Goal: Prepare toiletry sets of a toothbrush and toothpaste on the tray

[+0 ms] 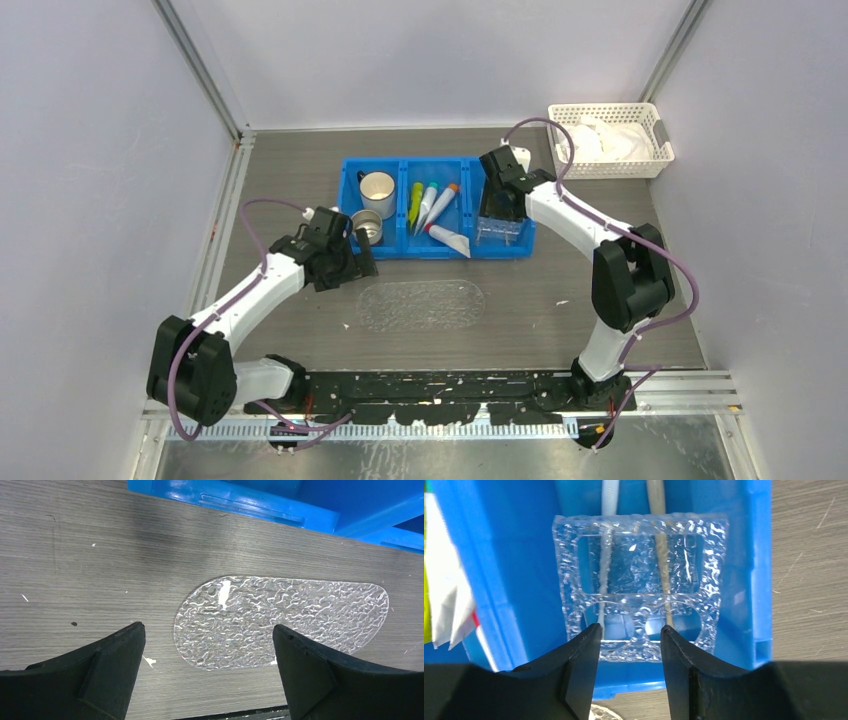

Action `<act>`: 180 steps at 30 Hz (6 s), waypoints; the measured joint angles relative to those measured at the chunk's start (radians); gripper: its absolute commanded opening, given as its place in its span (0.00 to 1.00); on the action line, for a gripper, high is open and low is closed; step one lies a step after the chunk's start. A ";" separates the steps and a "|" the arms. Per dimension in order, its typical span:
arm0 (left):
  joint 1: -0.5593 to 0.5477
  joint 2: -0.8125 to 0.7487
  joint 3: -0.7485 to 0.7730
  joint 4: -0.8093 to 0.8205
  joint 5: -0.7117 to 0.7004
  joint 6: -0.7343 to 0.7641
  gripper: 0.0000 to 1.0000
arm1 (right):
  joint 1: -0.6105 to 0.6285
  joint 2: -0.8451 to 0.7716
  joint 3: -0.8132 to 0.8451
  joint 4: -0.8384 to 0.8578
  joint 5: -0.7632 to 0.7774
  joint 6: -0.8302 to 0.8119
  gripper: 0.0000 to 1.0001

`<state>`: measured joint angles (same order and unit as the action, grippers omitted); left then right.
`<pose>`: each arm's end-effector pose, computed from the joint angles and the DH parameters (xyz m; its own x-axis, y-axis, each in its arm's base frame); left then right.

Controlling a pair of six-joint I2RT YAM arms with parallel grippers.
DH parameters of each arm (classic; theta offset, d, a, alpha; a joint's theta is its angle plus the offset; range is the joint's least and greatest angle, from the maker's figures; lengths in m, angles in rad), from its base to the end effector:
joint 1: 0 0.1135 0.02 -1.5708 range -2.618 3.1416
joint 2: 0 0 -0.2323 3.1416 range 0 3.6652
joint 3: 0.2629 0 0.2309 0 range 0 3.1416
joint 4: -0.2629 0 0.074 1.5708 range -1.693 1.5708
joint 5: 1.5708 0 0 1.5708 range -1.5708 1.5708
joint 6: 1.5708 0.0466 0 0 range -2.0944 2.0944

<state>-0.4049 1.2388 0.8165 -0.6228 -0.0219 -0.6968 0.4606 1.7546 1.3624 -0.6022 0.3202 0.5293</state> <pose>0.2144 -0.0908 0.1922 -0.8560 -0.3312 -0.3970 -0.2159 0.9267 -0.3075 0.3253 0.1450 0.2130 -0.7837 0.1462 -0.6037 0.1477 0.9879 0.0474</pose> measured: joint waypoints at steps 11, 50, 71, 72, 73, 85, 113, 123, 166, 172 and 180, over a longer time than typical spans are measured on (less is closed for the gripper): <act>0.002 0.000 -0.008 0.020 0.008 0.000 1.00 | -0.059 0.000 -0.030 0.004 -0.020 -0.014 0.39; 0.002 -0.101 -0.029 0.014 0.008 -0.006 1.00 | 0.154 -0.421 0.099 -0.358 -0.060 0.012 0.14; 0.002 -0.101 0.018 -0.086 -0.004 0.003 1.00 | 0.683 -0.257 -0.004 -0.474 0.221 0.509 0.15; 0.002 -0.101 0.019 -0.087 -0.004 0.003 1.00 | 0.686 -0.230 0.002 -0.471 0.220 0.517 0.16; 0.002 -0.101 0.021 -0.088 -0.004 0.003 1.00 | 0.688 -0.208 0.007 -0.468 0.220 0.521 0.16; 0.002 -0.100 0.027 -0.093 -0.006 0.003 1.00 | 0.690 -0.037 0.089 -0.380 0.178 0.511 0.18; 0.014 -0.119 0.022 -0.094 -0.012 0.006 1.00 | 0.690 0.029 0.046 -0.267 0.099 0.499 0.29; 0.014 -0.131 0.022 -0.094 -0.012 0.006 1.00 | 0.692 0.029 0.045 -0.261 0.098 0.499 0.40; 0.111 0.459 0.634 0.012 0.024 0.186 0.56 | 0.204 0.465 0.941 -0.328 -0.265 -0.039 0.46; 0.111 0.629 0.732 0.036 0.034 0.183 0.52 | 0.164 0.345 0.715 -0.318 -0.274 -0.055 0.46; 0.112 0.734 0.813 0.024 -0.056 0.172 0.47 | 0.116 0.144 0.569 -0.285 -0.275 -0.086 0.46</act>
<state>-0.2932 1.9728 1.6291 -0.5987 -0.0776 -0.5251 0.5762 1.8984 1.9312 -0.8875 0.0456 0.4435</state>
